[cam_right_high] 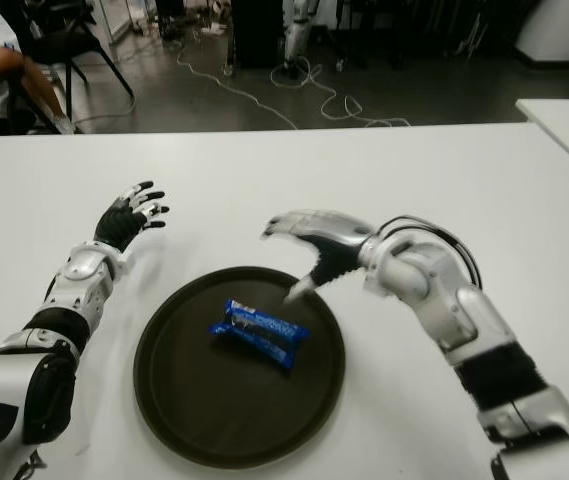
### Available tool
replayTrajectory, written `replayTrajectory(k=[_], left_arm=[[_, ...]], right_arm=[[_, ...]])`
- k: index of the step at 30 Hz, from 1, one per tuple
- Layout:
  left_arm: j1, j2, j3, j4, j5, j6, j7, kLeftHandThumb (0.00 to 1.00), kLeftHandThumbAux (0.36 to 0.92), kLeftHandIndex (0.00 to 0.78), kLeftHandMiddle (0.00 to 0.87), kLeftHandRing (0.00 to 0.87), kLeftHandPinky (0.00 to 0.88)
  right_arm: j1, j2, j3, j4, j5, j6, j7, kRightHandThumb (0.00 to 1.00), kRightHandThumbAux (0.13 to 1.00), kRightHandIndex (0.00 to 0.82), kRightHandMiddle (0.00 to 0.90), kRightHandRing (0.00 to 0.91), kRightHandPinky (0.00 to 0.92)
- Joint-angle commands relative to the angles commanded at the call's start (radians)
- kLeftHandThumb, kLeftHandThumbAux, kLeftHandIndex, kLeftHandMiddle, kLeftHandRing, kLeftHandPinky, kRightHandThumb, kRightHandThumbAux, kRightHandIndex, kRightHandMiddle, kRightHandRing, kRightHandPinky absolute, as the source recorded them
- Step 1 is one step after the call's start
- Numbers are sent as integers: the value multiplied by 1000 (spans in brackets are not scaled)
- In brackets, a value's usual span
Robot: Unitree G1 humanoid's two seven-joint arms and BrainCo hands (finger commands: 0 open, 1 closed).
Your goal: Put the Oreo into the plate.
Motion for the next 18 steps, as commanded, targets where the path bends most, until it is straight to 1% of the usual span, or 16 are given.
replayTrajectory(k=[3, 4, 6, 7, 8, 10, 12, 15, 18], left_arm=[[2, -1, 1, 0, -1, -4, 0, 73, 737, 119, 203, 261, 336], [2, -1, 2, 0, -1, -5, 1, 74, 737, 120, 204, 262, 337], [3, -1, 2, 0, -2, -6, 1, 78, 735, 122, 206, 263, 337], [3, -1, 2, 0, -2, -6, 1, 76, 733, 122, 205, 262, 334], [3, -2, 2, 0, -2, -5, -1, 74, 731, 122, 205, 261, 332], [2, -2, 2, 1, -2, -4, -4, 71, 723, 118, 199, 254, 324], [1, -2, 1, 1, -2, -3, -6, 69, 715, 114, 194, 249, 320], [-1, -1, 0, 2, 0, -2, -6, 68, 711, 109, 192, 245, 318], [-2, 0, -4, 2, 4, 0, -6, 81, 702, 111, 192, 247, 331]], right_arm=[[-32, 37, -9, 209, 5, -45, -128, 0, 567, 75, 140, 137, 160], [-47, 55, -21, 285, 19, -52, -158, 0, 575, 81, 148, 148, 175], [-62, 80, -46, 371, 51, -57, -190, 0, 607, 104, 179, 182, 211], [-65, 88, -58, 393, 66, -58, -198, 0, 625, 116, 196, 203, 233], [-71, 108, -91, 423, 105, -45, -197, 0, 637, 124, 208, 216, 247], [-83, 135, -142, 465, 167, -26, -191, 0, 669, 138, 231, 246, 275], [-90, 151, -173, 482, 209, -17, -188, 0, 696, 149, 248, 269, 297], [-98, 161, -192, 501, 235, -18, -193, 14, 722, 162, 267, 291, 320], [-118, 169, -197, 532, 239, -7, -215, 42, 745, 172, 276, 301, 331]])
